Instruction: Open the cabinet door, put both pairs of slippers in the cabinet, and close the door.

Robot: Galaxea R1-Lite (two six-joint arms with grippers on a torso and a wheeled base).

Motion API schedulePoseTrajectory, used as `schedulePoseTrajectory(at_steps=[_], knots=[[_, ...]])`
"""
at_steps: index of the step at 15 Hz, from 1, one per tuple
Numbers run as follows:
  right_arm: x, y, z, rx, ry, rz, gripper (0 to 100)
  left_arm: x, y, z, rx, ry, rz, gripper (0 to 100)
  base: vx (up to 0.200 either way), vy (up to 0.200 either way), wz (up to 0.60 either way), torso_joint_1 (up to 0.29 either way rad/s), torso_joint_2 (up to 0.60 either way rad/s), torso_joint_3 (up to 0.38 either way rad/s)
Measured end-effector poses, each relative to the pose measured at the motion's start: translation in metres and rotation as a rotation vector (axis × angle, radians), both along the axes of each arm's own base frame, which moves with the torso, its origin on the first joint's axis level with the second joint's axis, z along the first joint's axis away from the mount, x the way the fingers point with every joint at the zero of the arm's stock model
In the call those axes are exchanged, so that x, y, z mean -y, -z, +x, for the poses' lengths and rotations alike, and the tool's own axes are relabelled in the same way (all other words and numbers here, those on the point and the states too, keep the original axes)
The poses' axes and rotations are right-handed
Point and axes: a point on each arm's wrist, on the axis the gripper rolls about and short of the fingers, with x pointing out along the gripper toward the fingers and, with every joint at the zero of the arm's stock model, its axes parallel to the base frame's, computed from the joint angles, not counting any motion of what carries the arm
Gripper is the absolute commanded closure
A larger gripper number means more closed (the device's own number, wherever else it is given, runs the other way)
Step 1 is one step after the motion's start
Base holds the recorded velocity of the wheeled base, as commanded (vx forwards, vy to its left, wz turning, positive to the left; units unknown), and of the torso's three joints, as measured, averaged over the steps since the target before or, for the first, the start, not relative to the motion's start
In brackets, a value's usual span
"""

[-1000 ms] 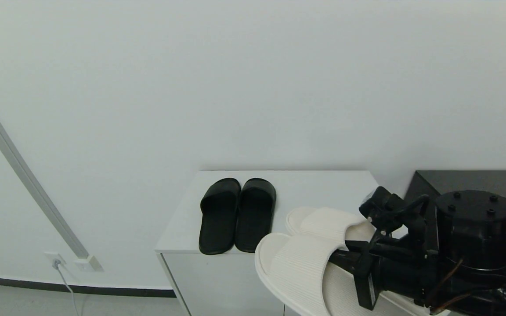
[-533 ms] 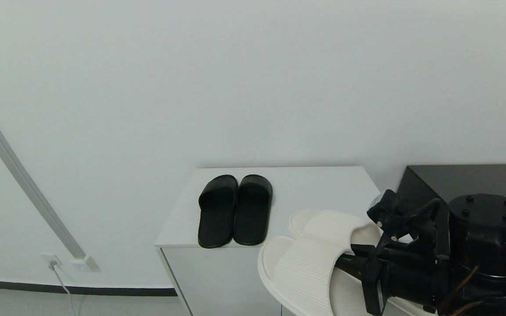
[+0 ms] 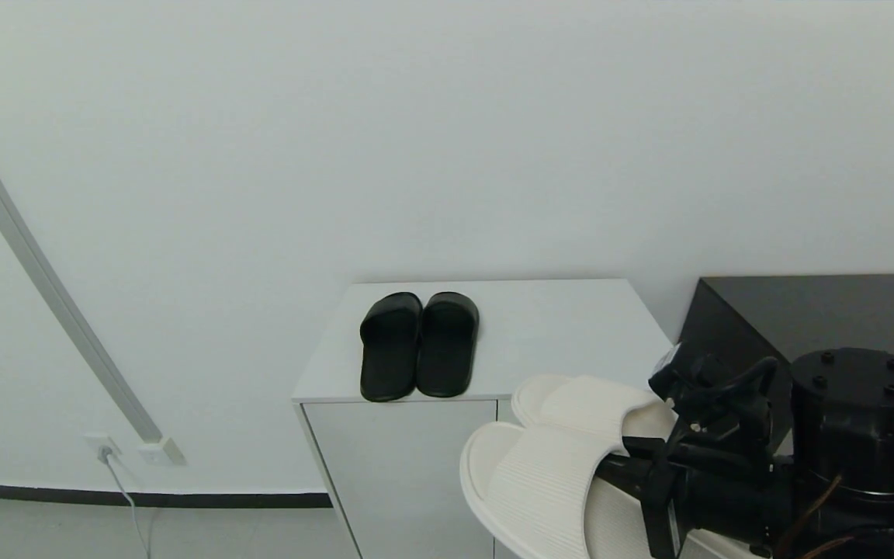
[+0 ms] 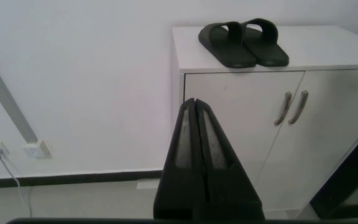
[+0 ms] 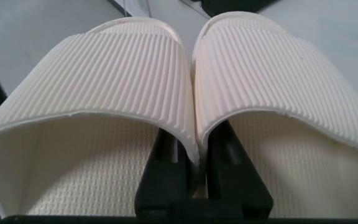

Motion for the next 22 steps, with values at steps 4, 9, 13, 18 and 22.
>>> schedulePoseTrajectory(at_steps=[4,9,13,18,22], knots=[[-0.0003,0.0009,-0.0004,-0.003,-0.003,-0.002,100,0.0,0.0,0.0,0.0,0.0,0.0,100,0.0,0.0,0.0,0.0,0.0,0.0],[-0.0011,0.005,0.0001,-0.013,-0.005,-0.013,100,0.0,0.0,0.0,0.001,0.0,0.0,100,0.0,0.0,0.0,-0.015,0.03,0.021],[-0.0012,0.0064,0.0,-0.017,-0.006,-0.017,100,0.0,0.0001,0.0,0.0,-0.002,0.0,100,0.0,0.0,0.0,-0.151,0.34,0.183],[-0.0011,0.0071,-0.0004,-0.019,-0.007,-0.02,100,0.0,0.0,0.0,0.0,-0.002,0.0,100,0.0,0.0,0.0,-0.17,0.38,0.215],[-0.0011,0.0072,-0.0004,-0.019,-0.006,-0.02,100,0.0,0.0,0.0,0.0,-0.001,0.0,100,0.0,0.0,0.0,-0.226,0.54,0.304]])
